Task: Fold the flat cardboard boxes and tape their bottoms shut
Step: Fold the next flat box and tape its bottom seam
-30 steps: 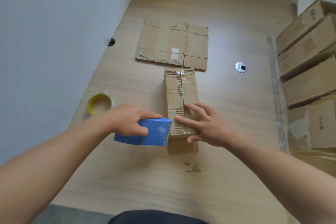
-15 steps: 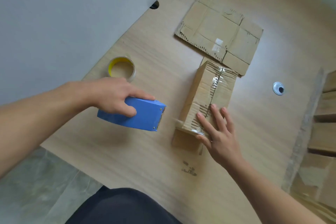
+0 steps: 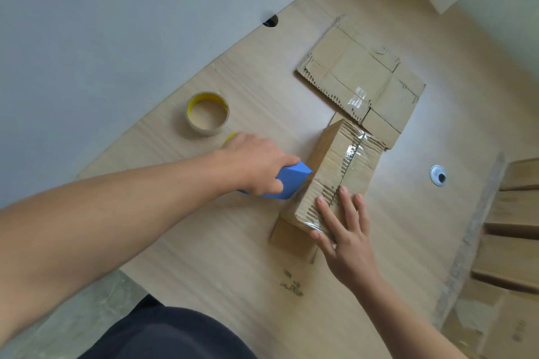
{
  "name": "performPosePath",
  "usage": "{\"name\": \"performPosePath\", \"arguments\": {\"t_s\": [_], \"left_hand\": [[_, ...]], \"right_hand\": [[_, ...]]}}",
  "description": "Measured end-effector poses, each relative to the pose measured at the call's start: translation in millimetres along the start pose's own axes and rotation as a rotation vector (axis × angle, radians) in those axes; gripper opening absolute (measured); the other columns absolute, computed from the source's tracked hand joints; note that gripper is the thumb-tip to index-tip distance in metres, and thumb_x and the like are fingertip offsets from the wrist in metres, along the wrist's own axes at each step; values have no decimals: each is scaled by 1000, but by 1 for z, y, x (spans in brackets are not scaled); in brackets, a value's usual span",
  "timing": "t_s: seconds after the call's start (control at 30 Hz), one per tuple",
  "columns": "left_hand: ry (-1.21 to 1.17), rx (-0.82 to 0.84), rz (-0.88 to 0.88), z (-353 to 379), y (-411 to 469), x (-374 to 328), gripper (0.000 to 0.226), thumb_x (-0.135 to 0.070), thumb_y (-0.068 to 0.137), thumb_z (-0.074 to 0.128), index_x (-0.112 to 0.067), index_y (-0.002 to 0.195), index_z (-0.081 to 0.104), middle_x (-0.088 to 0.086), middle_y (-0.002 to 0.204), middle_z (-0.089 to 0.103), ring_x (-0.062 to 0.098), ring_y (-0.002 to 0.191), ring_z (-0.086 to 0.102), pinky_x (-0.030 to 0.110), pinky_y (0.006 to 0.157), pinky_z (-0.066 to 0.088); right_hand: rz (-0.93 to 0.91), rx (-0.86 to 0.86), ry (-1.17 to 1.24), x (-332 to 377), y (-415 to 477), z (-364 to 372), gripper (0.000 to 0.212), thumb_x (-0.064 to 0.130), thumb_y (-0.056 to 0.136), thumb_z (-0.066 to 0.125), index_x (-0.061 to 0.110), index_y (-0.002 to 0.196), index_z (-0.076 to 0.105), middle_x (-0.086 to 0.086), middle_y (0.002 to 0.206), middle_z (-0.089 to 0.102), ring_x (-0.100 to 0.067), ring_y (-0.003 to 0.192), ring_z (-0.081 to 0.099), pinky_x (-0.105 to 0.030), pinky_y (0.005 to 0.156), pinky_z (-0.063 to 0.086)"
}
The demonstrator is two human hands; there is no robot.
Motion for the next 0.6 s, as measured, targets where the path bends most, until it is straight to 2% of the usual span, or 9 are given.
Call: {"name": "performPosePath", "arguments": {"t_s": [0.07,0.13,0.2,0.23,0.33,0.4,0.5,0.6], "left_hand": [[-1,-42,-79,-7,8,3,59,-43,81,50,-43,139,38,6,102,66,34,92,62,31,57,29],[-11,-65,-131,-18,17,11,56,-40,83,50,-40,138,38,4,83,58,35,82,58,31,57,30],[16,-82,-90,-24,21,10,54,-39,83,50,-40,136,38,-1,67,41,32,72,51,30,52,26],[38,-94,-56,-26,21,8,54,-39,84,50,-41,136,37,-1,67,41,33,73,53,30,53,28],[59,-112,-29,-11,13,8,61,-38,91,49,-44,147,24,7,91,61,34,87,62,33,59,32],[48,-119,-86,8,0,14,66,-41,98,45,-45,153,9,9,101,61,33,87,60,33,60,30],[40,-161,-170,30,-22,20,71,-45,101,43,-41,155,-2,9,100,57,28,74,45,35,64,30],[10,-177,-170,49,-34,20,75,-45,101,42,-41,155,-10,7,100,54,25,76,40,34,68,31]], "right_hand": [[-3,16,24,2,-3,2,61,68,92,35,42,147,32,-1,164,13,-28,152,0,-41,120,9],[-6,24,35,5,-7,4,60,66,92,36,43,147,32,0,165,12,-26,153,-4,-40,121,8],[2,27,43,6,-9,4,59,67,92,36,46,147,31,2,166,10,-23,153,-6,-39,121,8],[6,19,47,6,-9,3,59,67,92,36,47,147,31,3,166,10,-22,153,-7,-39,121,9],[21,6,52,7,-8,0,59,68,91,38,49,147,33,5,166,11,-20,153,-7,-39,121,11],[41,11,76,7,-8,1,59,71,90,37,52,146,33,9,166,7,-16,153,-11,-36,120,9],[90,-5,152,9,-10,3,58,75,88,36,55,142,34,14,165,3,-11,151,-15,-33,118,6],[121,-15,180,9,-10,5,55,76,89,39,56,140,33,16,165,2,-10,151,-17,-30,118,4]]}}
Point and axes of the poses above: each hand's wrist, its own y-axis towards the middle knuckle, its own z-axis out of the palm, x = y × z, the point moved 9 cm from there along y, towards the middle knuckle
